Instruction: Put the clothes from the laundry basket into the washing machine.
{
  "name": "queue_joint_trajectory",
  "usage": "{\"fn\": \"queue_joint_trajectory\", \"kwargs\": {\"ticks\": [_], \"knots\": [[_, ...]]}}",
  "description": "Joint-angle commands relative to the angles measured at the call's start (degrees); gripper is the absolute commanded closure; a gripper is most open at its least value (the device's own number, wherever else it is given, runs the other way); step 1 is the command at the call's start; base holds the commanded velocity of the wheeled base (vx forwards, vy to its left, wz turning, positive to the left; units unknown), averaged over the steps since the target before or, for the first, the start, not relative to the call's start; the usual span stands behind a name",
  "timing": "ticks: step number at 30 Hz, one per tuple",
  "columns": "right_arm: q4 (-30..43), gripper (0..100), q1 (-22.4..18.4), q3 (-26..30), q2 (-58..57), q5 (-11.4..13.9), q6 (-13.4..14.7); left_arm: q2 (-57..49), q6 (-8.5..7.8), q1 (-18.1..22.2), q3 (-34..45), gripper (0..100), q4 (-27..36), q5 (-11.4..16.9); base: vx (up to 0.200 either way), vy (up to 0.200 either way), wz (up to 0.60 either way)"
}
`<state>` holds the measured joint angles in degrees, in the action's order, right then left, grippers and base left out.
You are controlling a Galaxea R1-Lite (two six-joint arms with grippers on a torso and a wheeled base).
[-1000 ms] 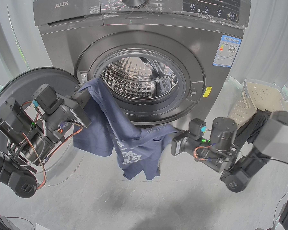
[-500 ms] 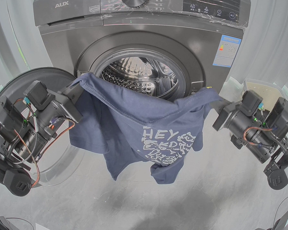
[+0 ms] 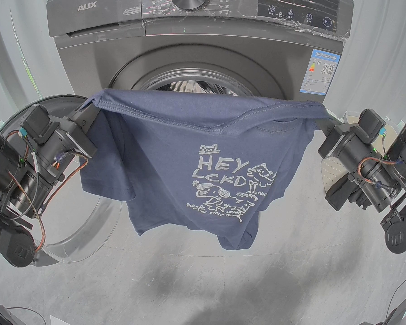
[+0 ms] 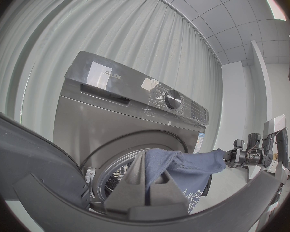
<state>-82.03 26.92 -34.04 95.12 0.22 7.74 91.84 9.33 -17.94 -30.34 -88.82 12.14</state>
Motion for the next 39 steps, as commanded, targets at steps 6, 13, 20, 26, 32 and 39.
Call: {"fn": "queue_joint_trajectory", "kwargs": {"ticks": [6, 13, 20, 26, 32, 39], "knots": [[-0.15, 100, -0.64, -0.86, -0.29, 0.04, 0.08, 0.35, -0.01, 1.33, 0.11, 100, -0.04, 0.16, 0.000, 0.000, 0.00], [-0.15, 100, -0.37, -1.21, -0.46, 0.04, -0.01, 0.44, -0.01, 1.60, 0.11, 100, 0.05, 0.16, 0.000, 0.000, 0.00], [-0.15, 100, -0.20, -1.21, -0.46, -0.04, 0.08, 0.44, -0.01, 1.60, 0.37, 100, 0.05, 0.16, 0.000, 0.000, 0.00], [-0.06, 100, -0.11, -1.12, -0.38, -0.13, -0.01, 0.62, -0.01, 1.16, 0.64, 100, 0.05, 0.16, 0.000, 0.000, 0.00], [-0.06, 100, 0.86, -0.33, -0.11, -0.31, 0.08, 3.25, -0.80, -2.80, 2.31, 100, -0.04, 0.07, 0.000, 0.000, 0.00], [-0.15, 100, 5.87, 5.38, 1.82, -0.48, 0.26, 7.47, -2.03, -7.46, 2.22, 100, -0.04, -0.63, 0.000, 0.000, 0.00]]}}
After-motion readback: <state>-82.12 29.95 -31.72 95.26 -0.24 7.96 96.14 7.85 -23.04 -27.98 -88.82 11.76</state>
